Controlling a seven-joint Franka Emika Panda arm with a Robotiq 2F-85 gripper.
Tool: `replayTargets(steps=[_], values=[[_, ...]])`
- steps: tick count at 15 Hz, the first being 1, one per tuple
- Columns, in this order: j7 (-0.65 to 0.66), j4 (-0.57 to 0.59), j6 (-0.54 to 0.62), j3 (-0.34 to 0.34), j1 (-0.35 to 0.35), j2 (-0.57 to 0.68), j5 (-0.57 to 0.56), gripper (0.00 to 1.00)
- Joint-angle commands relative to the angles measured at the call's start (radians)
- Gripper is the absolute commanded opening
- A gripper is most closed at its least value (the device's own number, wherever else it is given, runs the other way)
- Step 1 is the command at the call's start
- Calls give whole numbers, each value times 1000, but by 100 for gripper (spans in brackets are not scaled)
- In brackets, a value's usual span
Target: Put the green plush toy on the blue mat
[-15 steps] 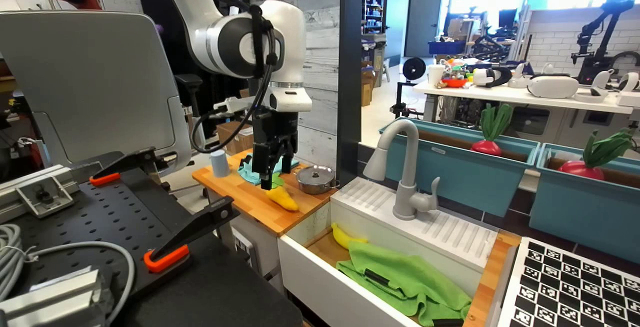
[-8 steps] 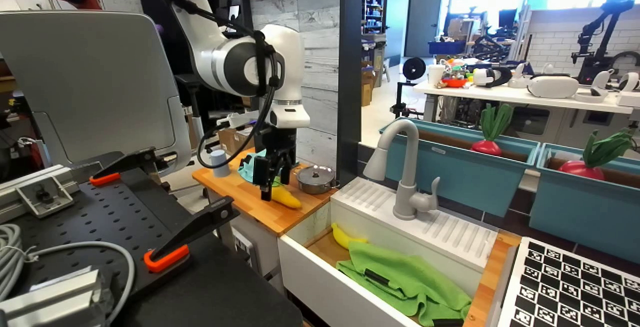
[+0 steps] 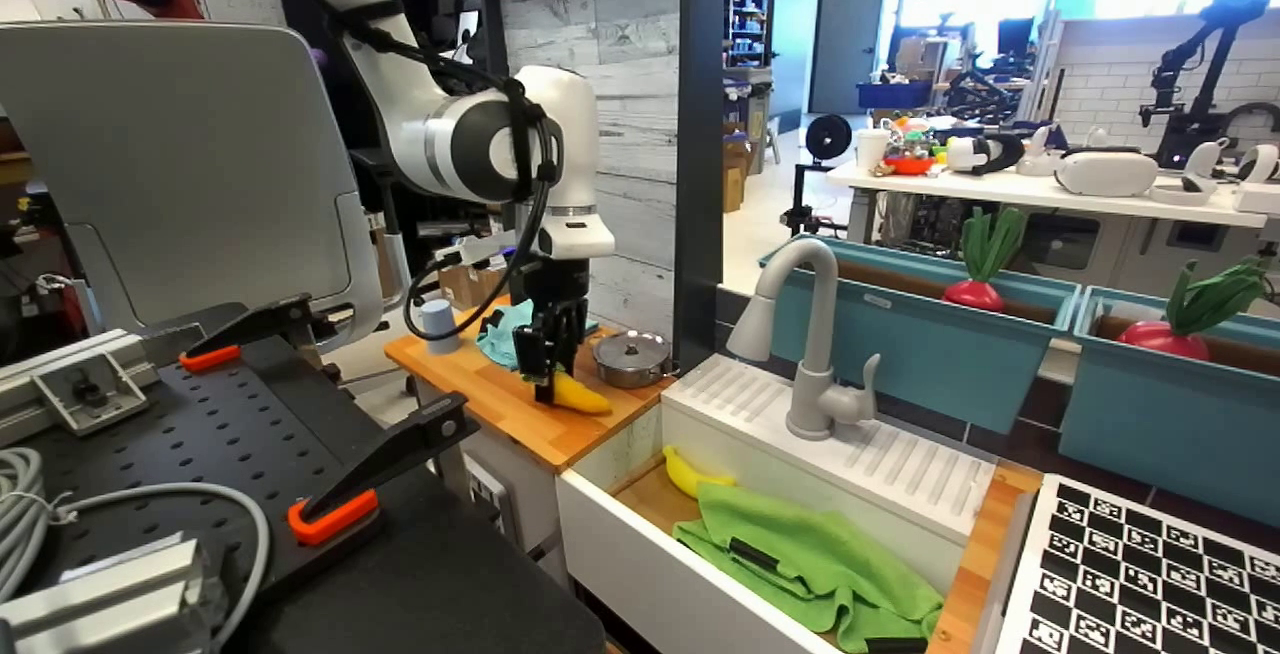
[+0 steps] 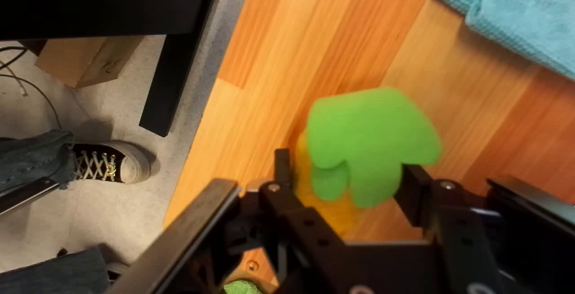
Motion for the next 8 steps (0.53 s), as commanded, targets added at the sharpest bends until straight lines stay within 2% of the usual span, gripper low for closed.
replayTargets(steps=[1, 2, 5, 8], values=[[18, 0, 14, -27, 30, -8, -18, 27], [14, -17, 29, -29, 32, -21, -18, 18], [11, -48, 36, -39, 34, -57, -19, 2], [-13, -94, 30, -35, 26, -114, -22, 4]])
